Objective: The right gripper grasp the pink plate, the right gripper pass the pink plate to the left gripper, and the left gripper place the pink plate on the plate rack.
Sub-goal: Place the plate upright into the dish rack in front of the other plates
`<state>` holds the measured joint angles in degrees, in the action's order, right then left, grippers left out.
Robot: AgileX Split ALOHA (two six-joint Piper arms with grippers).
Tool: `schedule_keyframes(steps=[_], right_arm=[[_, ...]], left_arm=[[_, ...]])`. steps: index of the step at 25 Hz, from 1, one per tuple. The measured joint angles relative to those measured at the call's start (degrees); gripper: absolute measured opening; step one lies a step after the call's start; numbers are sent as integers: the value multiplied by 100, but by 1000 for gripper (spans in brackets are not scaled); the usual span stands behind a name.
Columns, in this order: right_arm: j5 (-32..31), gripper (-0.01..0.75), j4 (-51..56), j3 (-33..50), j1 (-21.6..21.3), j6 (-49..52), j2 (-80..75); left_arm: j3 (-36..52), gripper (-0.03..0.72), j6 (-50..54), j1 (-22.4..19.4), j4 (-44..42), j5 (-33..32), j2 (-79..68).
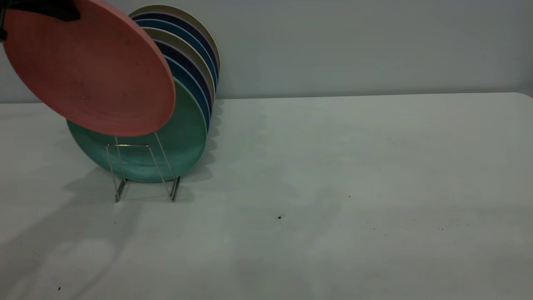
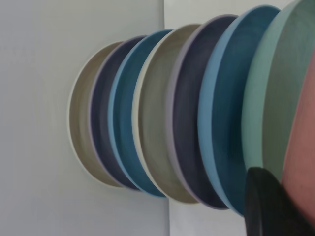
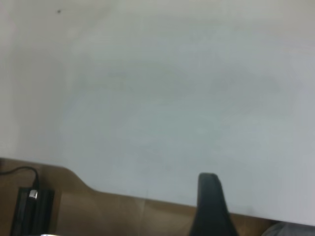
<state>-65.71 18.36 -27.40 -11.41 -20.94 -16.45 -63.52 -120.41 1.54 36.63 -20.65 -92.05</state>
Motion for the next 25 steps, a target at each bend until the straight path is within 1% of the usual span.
schedule_keyframes(steps=[22, 25], right_arm=[[12, 554, 0, 6, 0, 6, 0], [12, 554, 0, 6, 0, 6, 0]], left_arm=[[-19, 79, 0, 0, -44, 171, -946], [-19, 88, 0, 0, -2, 180, -1047]])
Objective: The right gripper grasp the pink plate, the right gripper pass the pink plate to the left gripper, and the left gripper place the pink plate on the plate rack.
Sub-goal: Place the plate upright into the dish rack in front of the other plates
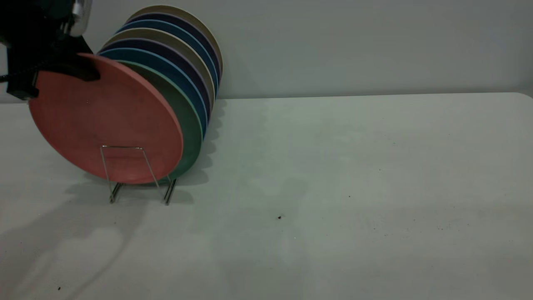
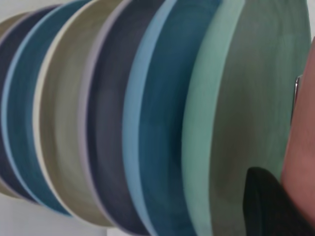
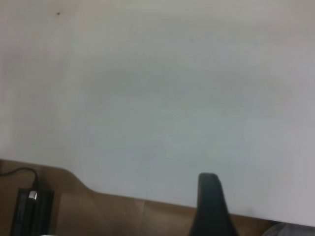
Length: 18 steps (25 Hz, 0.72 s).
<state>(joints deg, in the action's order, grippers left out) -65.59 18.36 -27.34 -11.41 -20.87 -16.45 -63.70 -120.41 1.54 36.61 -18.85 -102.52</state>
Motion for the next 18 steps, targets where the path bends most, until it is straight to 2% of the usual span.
schedule_keyframes(steps=[6, 12, 18], right_arm=[[0, 554, 0, 0, 0, 0, 0], [0, 554, 0, 0, 0, 0, 0], [0, 554, 0, 0, 0, 0, 0]], left_arm=[[0, 145, 0, 0, 219, -27, -100], [0, 270, 62, 0, 258, 70, -100], [0, 291, 257, 0, 258, 175, -100]])
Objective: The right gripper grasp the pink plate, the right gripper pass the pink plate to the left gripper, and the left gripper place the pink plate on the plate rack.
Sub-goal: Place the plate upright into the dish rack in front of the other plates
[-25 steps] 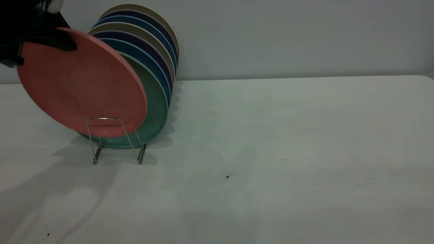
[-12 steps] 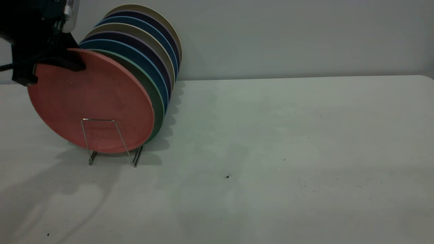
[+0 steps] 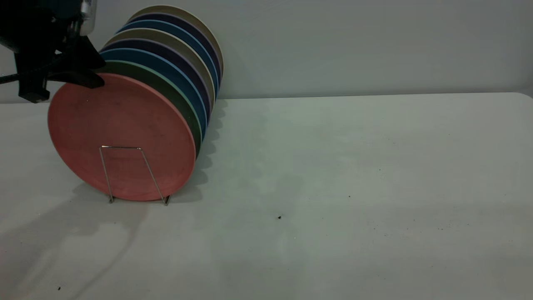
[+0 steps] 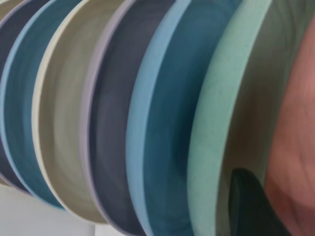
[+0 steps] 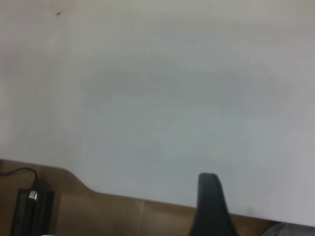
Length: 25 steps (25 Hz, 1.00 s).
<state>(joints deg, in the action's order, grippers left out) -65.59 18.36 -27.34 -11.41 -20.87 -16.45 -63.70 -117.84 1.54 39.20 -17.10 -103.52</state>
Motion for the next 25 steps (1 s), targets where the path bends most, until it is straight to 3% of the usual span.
schedule_keyframes(steps=[10, 25], right_arm=[[0, 554, 0, 0, 0, 0, 0], [0, 554, 0, 0, 0, 0, 0]], left_arm=[[0, 292, 1305, 0, -41, -153, 167], [0, 294, 1858, 0, -99, -727, 872]])
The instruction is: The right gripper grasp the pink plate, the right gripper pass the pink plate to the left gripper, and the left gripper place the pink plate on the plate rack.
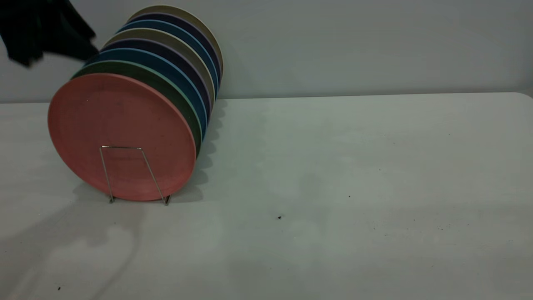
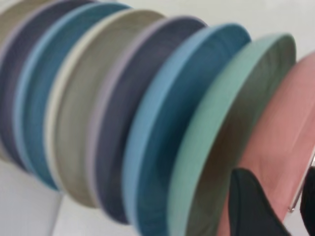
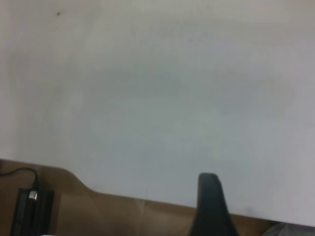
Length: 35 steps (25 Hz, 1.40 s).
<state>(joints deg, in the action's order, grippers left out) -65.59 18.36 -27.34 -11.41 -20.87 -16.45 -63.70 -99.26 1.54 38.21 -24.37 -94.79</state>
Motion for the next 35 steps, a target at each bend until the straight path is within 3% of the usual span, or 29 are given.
schedule_keyframes(steps=[4, 9, 14, 17, 20, 29, 35], right_arm=[[0, 554, -25, 0, 0, 62, 0], [35, 554, -331, 18, 0, 454, 0], [66, 554, -464, 22, 293, 652, 0], [72, 554, -570, 22, 549, 792, 0], [79, 554, -654, 29, 756, 929, 0], [120, 554, -1017, 29, 1400, 1397, 0], [120, 554, -1099, 29, 2055, 1494, 0]], left_arm=[[0, 294, 1067, 0, -6, -120, 904], [0, 294, 3397, 0, -237, -769, 2408], [0, 294, 5509, 0, -1874, -2131, 3534], [7, 294, 6744, 0, -2853, -3304, 3927], [273, 294, 7715, 0, -3416, -4159, 4236], [2494, 294, 9183, 0, -3688, -4167, 5159], [3434, 296, 9587, 0, -3688, -4018, 5956]])
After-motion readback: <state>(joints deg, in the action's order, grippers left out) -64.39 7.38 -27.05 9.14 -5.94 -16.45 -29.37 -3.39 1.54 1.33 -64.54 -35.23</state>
